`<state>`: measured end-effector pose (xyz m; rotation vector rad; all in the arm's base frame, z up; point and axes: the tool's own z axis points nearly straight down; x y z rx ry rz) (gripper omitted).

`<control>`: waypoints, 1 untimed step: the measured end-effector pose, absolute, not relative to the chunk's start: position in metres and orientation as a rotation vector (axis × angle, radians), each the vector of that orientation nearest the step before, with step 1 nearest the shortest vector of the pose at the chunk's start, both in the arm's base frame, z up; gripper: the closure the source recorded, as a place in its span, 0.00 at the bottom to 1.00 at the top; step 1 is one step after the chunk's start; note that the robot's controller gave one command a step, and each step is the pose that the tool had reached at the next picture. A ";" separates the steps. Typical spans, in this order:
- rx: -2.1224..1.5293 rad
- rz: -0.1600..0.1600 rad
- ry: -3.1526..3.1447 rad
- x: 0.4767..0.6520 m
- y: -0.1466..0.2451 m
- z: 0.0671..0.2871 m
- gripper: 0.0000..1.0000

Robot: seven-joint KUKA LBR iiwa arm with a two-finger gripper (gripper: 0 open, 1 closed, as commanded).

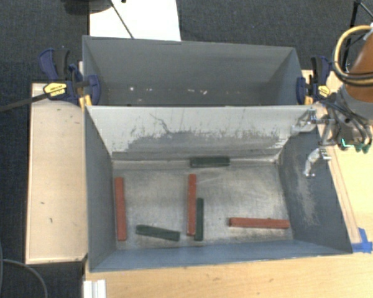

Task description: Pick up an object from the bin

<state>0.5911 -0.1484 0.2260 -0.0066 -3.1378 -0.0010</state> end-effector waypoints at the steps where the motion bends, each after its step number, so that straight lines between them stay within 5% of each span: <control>1: 0.000 0.001 -3.146 0.593 -0.148 0.231 0.00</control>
Offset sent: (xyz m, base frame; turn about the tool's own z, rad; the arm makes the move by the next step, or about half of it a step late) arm -0.0814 0.0646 -0.1560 -0.0340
